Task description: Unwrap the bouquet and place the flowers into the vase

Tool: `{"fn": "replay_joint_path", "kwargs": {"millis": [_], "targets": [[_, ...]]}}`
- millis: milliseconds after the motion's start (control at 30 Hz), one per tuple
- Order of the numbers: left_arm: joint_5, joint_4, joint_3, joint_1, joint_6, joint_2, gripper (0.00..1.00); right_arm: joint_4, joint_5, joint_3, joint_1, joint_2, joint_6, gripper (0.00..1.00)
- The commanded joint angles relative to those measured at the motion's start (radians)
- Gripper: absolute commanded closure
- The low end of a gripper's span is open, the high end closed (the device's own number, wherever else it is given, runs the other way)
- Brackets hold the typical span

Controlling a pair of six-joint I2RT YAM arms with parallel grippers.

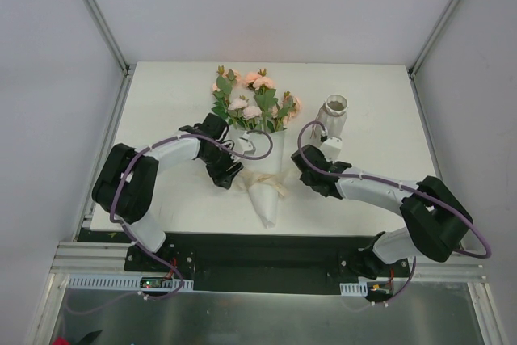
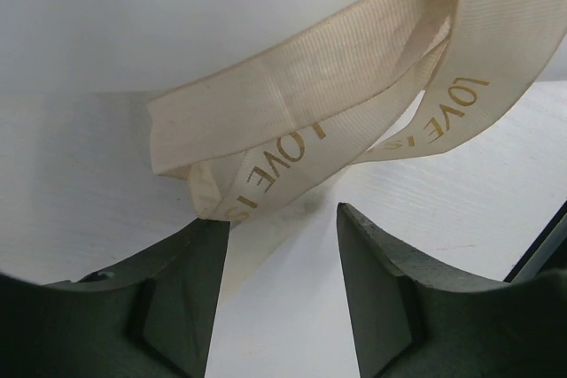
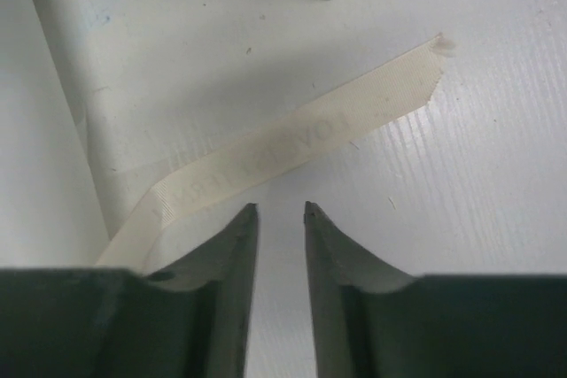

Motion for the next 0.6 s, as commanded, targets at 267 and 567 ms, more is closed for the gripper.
{"fn": "replay_joint_path", "kwargs": {"millis": [267,567], "targets": [[-0.013,0.029,-0.029,-0.023,0.019,0.017,1.0,0.17,-0.045,0.047,0.009,0.056,-0.052,0.36],[-0.039,0.018,-0.037,-0.023,0.006,-0.098,1.0,0.287,-0.229,0.033,0.023,0.053,0.019,0.34]]}}
